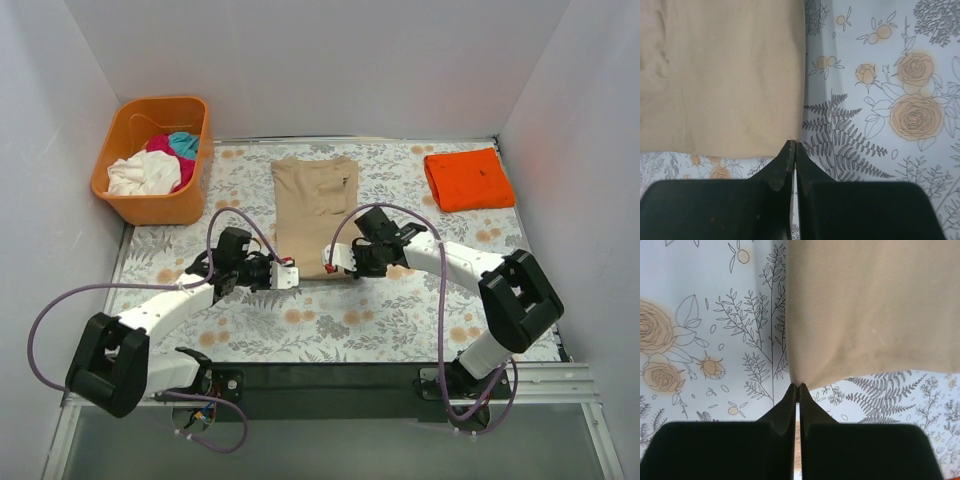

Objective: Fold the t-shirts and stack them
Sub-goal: Fold the tshirt

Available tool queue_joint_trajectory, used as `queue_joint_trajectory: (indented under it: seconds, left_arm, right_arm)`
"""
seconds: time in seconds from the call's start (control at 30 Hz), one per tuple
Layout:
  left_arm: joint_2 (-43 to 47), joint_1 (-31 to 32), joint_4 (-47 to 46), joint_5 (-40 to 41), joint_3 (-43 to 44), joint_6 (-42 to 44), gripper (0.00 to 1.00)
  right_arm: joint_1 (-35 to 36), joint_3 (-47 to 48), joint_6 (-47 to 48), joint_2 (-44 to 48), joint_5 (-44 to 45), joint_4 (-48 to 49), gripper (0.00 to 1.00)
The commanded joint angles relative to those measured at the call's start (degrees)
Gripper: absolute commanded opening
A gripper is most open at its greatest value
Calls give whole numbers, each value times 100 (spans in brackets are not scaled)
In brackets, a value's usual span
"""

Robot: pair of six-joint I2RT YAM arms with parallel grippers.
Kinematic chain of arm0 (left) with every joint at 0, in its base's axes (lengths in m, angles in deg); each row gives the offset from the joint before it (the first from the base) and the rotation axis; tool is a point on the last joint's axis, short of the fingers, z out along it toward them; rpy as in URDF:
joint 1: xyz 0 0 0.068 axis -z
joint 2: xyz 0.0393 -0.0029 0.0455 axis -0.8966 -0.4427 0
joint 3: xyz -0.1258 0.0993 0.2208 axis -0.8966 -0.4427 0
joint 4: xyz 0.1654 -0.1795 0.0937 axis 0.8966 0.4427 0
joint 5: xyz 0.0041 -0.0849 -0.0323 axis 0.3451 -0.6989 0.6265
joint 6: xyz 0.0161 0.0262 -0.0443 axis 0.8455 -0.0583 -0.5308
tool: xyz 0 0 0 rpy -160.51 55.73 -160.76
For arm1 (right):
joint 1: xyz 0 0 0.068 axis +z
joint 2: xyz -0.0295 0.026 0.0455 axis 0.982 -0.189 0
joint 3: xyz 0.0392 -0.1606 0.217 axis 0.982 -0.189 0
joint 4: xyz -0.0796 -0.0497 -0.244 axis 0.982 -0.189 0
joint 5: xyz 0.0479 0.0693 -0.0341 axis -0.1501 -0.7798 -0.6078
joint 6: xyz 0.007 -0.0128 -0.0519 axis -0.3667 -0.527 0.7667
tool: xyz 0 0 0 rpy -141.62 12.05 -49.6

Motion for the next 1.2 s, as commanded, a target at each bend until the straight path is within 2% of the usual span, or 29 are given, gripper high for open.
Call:
queue_joint_trajectory:
  seconds: [0.0, 0.17, 0.3, 0.43, 0.53, 0.57, 0.67, 0.73, 0.83, 1.03, 1.17]
  left_arm:
    - [540, 41, 814, -332, -58, 39, 0]
    - [1137, 50, 1438, -490, 222, -233, 0]
    - [1735, 67, 2500, -833, 521, -277, 0]
    - [2394, 111, 3082, -992, 662, -356, 0]
    - [2703, 111, 3504, -1071, 934, -593, 0]
    - [2781, 111, 3558, -1080, 1031, -968, 0]
    - [2748, 111, 3602, -992, 1549, -1681, 0]
    - [2695, 111, 3314, -686, 1821, -2489, 0]
    - [2458, 32, 2944, -387, 2120, -3017, 0]
    - [1703, -582, 2258, -482, 2464, -3047, 0]
    - [1377, -960, 1661, -447, 2359, -2862, 0]
  right_arm:
    - [110, 192, -152, 446, -174, -344, 1]
    - [303, 166, -328, 1086, -288, -792, 1]
    - [575, 201, -521, 1623, -288, -1232, 1]
    - [936, 209, -750, 2116, -227, -1645, 1]
    - [1173, 323, -970, 2415, -183, -1864, 1]
    - [1235, 402, -1101, 2537, -183, -1918, 1]
    - [1235, 815, -1216, 2617, -25, -1988, 1]
    - [1235, 1069, -1190, 2539, 272, -1962, 1]
    - [1104, 1359, -1033, 2328, 432, -1918, 1]
    - [331, 2186, -733, 1502, 187, -1813, 1]
    - [-82, 2879, -479, 809, 2, -1742, 1]
